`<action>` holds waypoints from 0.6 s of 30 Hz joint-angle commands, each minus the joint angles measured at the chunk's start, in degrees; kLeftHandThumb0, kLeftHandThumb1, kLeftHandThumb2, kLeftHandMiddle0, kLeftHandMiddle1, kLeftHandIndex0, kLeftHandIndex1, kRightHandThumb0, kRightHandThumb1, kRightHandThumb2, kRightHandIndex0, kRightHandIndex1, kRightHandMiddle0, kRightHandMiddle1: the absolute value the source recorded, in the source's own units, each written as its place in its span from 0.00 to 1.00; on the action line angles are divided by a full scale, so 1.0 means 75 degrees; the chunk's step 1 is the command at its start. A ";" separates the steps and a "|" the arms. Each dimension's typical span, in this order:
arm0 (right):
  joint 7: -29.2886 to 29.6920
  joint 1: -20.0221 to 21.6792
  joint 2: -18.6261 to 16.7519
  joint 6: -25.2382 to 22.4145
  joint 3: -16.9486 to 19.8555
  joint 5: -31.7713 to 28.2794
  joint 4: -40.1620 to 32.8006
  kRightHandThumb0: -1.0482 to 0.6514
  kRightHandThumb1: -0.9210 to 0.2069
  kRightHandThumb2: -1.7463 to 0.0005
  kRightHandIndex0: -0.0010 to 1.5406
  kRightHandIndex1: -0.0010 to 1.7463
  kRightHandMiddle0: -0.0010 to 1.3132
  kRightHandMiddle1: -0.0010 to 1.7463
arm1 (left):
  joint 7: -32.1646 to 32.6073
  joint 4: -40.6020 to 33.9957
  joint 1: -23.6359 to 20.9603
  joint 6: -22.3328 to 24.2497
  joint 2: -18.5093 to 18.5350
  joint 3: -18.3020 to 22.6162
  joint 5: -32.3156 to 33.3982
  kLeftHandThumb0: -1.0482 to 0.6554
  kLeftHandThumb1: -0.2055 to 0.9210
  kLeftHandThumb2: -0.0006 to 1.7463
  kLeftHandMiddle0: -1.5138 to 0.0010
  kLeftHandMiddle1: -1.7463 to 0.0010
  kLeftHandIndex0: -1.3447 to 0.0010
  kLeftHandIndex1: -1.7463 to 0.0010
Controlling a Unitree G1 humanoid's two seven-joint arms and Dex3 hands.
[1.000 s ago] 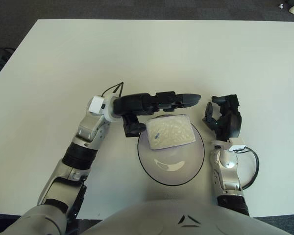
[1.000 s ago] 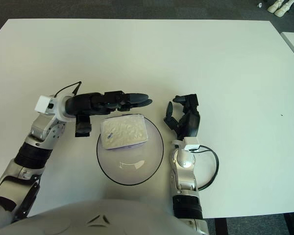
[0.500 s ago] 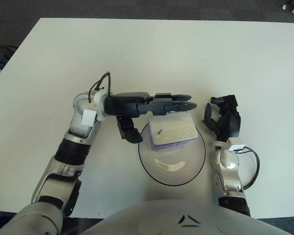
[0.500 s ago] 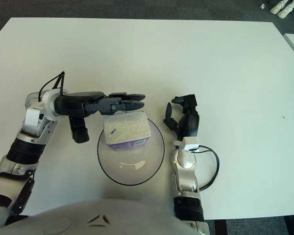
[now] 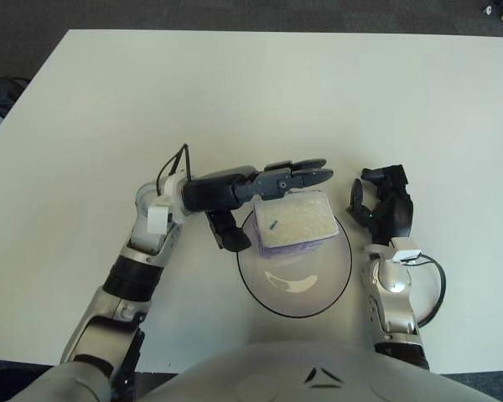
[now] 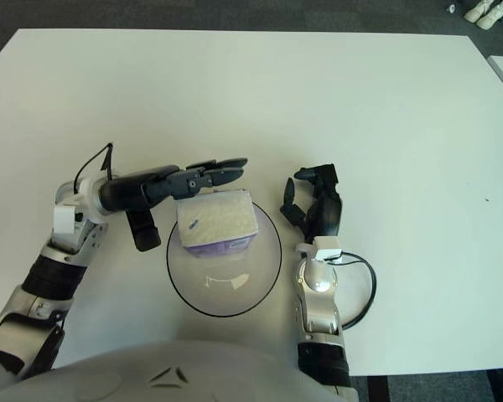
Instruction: Put the tissue paper into the plate.
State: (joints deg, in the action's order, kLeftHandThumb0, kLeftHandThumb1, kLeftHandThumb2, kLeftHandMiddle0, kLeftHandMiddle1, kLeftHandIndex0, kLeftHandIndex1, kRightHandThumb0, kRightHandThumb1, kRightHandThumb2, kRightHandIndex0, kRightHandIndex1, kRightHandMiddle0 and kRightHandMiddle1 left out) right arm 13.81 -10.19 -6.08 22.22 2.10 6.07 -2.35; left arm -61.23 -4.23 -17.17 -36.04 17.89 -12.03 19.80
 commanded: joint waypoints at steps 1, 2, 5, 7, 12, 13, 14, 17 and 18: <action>0.0003 -0.0465 -0.0096 -0.0475 -0.0002 -0.0021 0.0226 0.40 0.17 0.54 0.34 0.66 0.24 1.00 | 0.0125 0.0055 -0.0501 0.0150 -0.0104 -0.0135 -0.0058 0.06 1.00 0.51 1.00 1.00 1.00 1.00; 0.0012 -0.0470 -0.0103 -0.0496 -0.0011 -0.0012 0.0211 0.40 0.17 0.54 0.34 0.66 0.23 1.00 | 0.0121 0.0045 -0.0487 0.0097 -0.0088 -0.0131 -0.0056 0.06 1.00 0.51 1.00 1.00 1.00 1.00; 0.0045 -0.0475 -0.0122 -0.0537 -0.0029 0.0014 0.0204 0.40 0.16 0.55 0.34 0.66 0.23 1.00 | 0.0473 -0.0097 -0.0513 0.0710 0.0037 -0.0184 -0.0513 0.05 1.00 0.52 1.00 0.96 1.00 0.97; 0.0121 -0.0457 -0.0150 -0.0544 -0.0023 0.0050 0.0245 0.40 0.14 0.56 0.34 0.66 0.22 1.00 | 0.1022 -0.0107 -0.0257 0.2360 0.0019 -0.0364 -0.0449 0.04 1.00 0.54 1.00 0.82 1.00 0.86; 0.0449 -0.0387 -0.0263 -0.0427 0.0082 0.0134 0.0459 0.40 0.09 0.61 0.33 0.68 0.19 1.00 | 0.2282 0.0296 0.0384 0.4513 -0.1211 0.0212 0.2201 0.07 1.00 0.53 1.00 0.75 1.00 0.67; 0.0474 -0.0377 -0.0269 -0.0384 0.0087 0.0126 0.0491 0.40 0.09 0.62 0.33 0.68 0.19 1.00 | 0.2547 0.0287 0.0239 0.4461 -0.1393 0.0246 0.2032 0.08 1.00 0.51 1.00 0.66 1.00 0.58; 0.0481 -0.0367 -0.0273 -0.0322 0.0088 0.0095 0.0523 0.40 0.09 0.62 0.33 0.68 0.19 1.00 | 0.2872 0.0312 0.0079 0.4259 -0.1658 0.0295 0.1765 0.09 1.00 0.51 1.00 0.63 1.00 0.55; 0.0493 -0.0347 -0.0264 -0.0178 0.0077 0.0008 0.0602 0.40 0.10 0.60 0.33 0.70 0.20 1.00 | 0.3591 -0.0076 -0.0024 0.4049 -0.2249 0.0600 0.1908 0.17 0.90 0.53 0.94 0.32 0.95 0.25; 0.0496 -0.0341 -0.0259 -0.0144 0.0071 -0.0013 0.0624 0.40 0.11 0.59 0.34 0.71 0.20 1.00 | 0.3730 -0.0247 -0.0031 0.4008 -0.2437 0.0717 0.2138 0.20 0.84 0.57 0.92 0.23 0.91 0.18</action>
State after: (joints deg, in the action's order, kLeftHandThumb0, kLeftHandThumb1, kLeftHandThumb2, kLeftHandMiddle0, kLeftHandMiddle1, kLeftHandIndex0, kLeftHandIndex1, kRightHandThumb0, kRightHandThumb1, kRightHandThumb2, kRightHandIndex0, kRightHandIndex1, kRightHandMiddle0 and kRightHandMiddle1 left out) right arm 16.38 -9.93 -6.12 22.80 2.01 6.16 -2.47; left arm -42.64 -2.97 -17.57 -8.50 6.92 -10.74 29.97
